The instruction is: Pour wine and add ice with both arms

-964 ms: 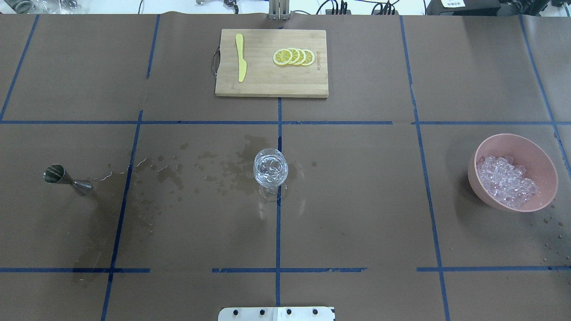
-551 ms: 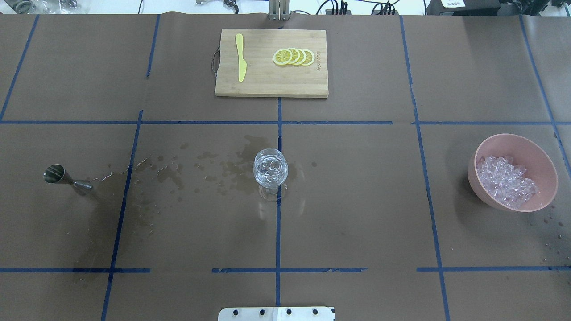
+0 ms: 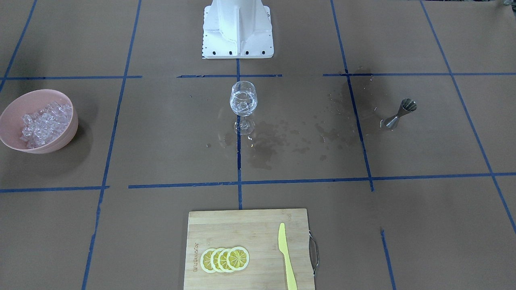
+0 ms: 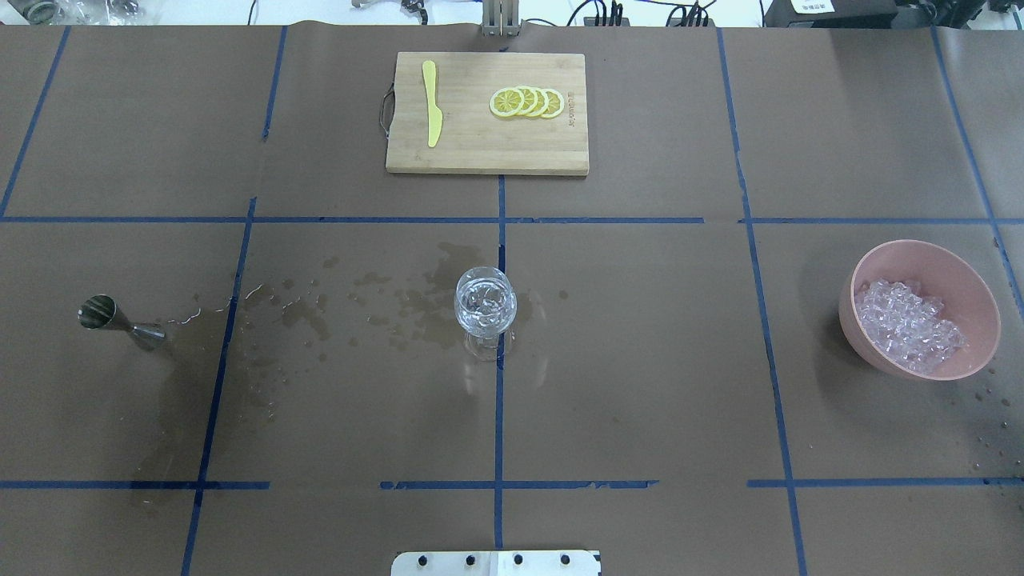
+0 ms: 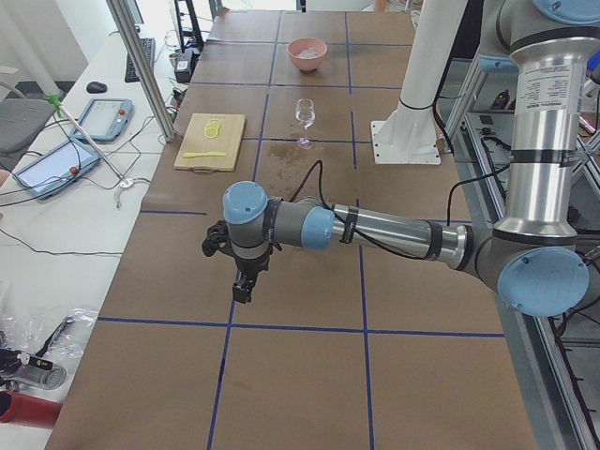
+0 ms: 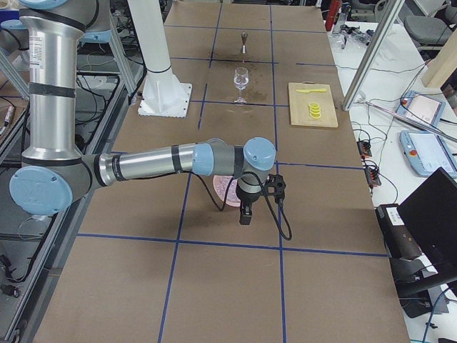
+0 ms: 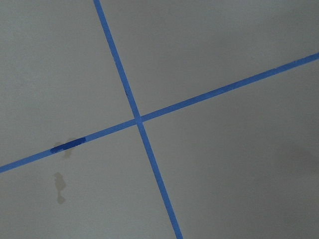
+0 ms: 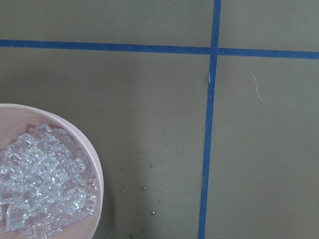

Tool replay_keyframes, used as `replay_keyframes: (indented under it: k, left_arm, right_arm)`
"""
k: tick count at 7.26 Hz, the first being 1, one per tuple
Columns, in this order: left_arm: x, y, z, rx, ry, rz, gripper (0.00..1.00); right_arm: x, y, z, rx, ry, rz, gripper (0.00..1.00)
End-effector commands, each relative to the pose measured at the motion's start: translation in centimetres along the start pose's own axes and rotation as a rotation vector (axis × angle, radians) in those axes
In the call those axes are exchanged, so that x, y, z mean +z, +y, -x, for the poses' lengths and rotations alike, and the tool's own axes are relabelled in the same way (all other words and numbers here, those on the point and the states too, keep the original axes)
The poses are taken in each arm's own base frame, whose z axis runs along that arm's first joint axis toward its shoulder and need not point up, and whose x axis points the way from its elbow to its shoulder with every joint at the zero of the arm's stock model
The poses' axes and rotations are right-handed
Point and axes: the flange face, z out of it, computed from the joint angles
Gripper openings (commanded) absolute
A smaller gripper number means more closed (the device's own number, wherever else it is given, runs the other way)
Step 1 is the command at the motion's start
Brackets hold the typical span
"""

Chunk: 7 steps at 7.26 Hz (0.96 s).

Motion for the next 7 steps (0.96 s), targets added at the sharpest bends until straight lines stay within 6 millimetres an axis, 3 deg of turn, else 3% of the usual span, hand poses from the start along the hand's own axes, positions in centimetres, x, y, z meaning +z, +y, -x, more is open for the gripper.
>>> replay_keyframes:
  k: [1,3,5,7]
  left_arm:
    - [0.3,-0.1,0.3,-0.005,0.0,0.006,1.0]
    - [2.3,0.2,2.0,-0.056,0.026,0.039,1.0]
    - [2.1,-0.1,0.6,-0.272,0.144,0.027,1.0]
    - [2.1,-0.2,0.7,-0.267,0.148,0.027,1.0]
  right_arm:
    - [1.0,-0.2,0.3,-0.01,0.005,0.02,1.0]
    - [1.1,-1.0,0.3,-0.008,0.005,0.022,1.0]
    - [1.2,-1.2,0.2,-0.005,0.005,0.024,1.0]
    - [1.3,-1.2,0.1,-0.003,0.003,0.026,1.0]
